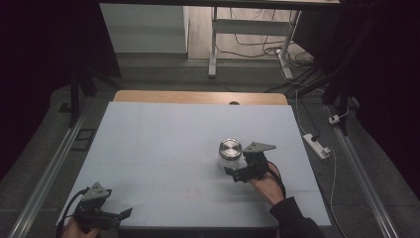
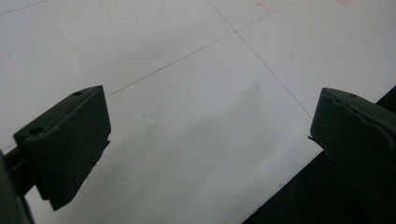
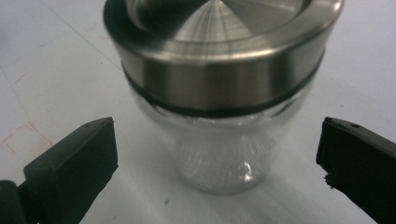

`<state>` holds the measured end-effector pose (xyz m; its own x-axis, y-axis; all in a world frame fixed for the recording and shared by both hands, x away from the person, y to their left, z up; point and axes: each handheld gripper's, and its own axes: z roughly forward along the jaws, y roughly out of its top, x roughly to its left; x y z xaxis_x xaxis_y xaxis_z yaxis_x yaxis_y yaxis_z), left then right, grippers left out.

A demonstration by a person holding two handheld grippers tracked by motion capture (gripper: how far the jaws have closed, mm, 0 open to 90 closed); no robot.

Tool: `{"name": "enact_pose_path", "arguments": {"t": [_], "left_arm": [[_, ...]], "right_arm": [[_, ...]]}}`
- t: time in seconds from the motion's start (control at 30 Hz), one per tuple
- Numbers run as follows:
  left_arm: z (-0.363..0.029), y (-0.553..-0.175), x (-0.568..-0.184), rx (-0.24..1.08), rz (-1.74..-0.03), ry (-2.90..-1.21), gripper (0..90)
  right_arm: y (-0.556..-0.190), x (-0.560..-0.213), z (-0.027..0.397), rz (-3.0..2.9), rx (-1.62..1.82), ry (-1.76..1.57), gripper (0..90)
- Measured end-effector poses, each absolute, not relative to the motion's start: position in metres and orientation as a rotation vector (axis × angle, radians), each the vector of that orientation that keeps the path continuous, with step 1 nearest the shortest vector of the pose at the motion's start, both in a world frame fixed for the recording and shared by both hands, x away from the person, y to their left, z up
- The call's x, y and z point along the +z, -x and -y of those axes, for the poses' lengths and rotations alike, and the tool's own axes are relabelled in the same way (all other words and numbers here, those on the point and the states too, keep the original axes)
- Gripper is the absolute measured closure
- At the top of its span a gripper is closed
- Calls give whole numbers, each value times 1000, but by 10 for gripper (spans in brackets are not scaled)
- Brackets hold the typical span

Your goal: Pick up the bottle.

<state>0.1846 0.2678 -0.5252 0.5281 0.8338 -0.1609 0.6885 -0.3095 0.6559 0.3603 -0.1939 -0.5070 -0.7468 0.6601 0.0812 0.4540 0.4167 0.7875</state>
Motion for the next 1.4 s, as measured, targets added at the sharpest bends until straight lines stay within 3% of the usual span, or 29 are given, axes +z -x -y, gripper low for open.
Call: {"name": "enact_pose_path", "arguments": {"t": [0.77, 0.93, 1.4], "left_arm": [[-267, -185, -525, 270, -1225, -2089, 0], [-267, -185, -525, 269, -1222, -2091, 0], [-267, -185, -525, 267, -1211, -2101, 0]], "right_arm": [[-382, -511, 177, -2427, 1205, -981, 0], [-379, -509, 175, -2440, 1215, -921, 120], [-375, -507, 175, -2427, 1181, -838, 145]]}}
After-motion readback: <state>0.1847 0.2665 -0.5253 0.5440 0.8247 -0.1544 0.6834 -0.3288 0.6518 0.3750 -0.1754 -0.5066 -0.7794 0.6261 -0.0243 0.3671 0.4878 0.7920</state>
